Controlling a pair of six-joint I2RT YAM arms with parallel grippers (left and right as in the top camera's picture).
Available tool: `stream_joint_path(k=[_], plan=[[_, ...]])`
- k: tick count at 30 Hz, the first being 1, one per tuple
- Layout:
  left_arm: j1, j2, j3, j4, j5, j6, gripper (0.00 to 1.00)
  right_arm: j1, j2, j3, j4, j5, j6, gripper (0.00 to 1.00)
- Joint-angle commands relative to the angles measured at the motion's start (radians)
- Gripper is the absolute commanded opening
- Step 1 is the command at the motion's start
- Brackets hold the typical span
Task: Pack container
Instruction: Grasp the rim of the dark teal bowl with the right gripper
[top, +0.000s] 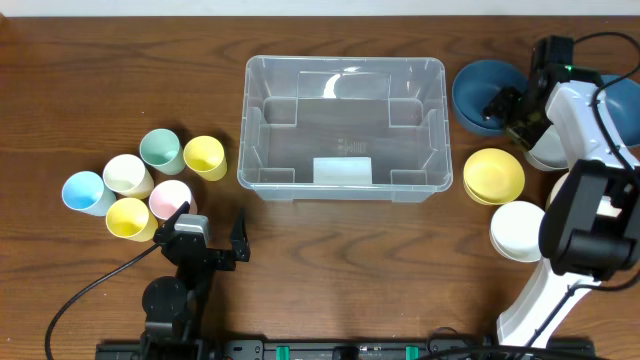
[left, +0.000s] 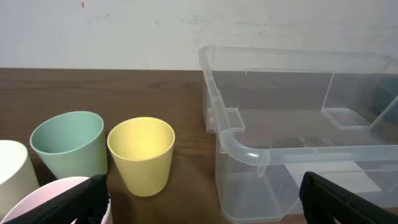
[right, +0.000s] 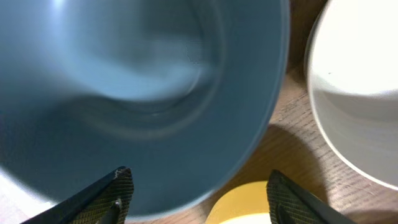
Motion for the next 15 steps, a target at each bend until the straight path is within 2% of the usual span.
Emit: stream_joint_path(k=[1, 13, 15], plan=[[0.004, -0.006, -0.03, -0.011, -0.005, 0.018, 0.98, 0.003, 0.023, 0.009, 0.009, -0.005, 0.007, 0.65], [0.004, -0.006, -0.03, -0.011, -0.005, 0.018, 0.98, 0.003, 0.032, 0.009, 0.05, 0.008, 0.006, 0.22], [0.004, -0.006, -0.03, -0.011, -0.005, 0.018, 0.98, 0.003, 0.032, 0.009, 0.051, 0.019, 0.006, 0.12]])
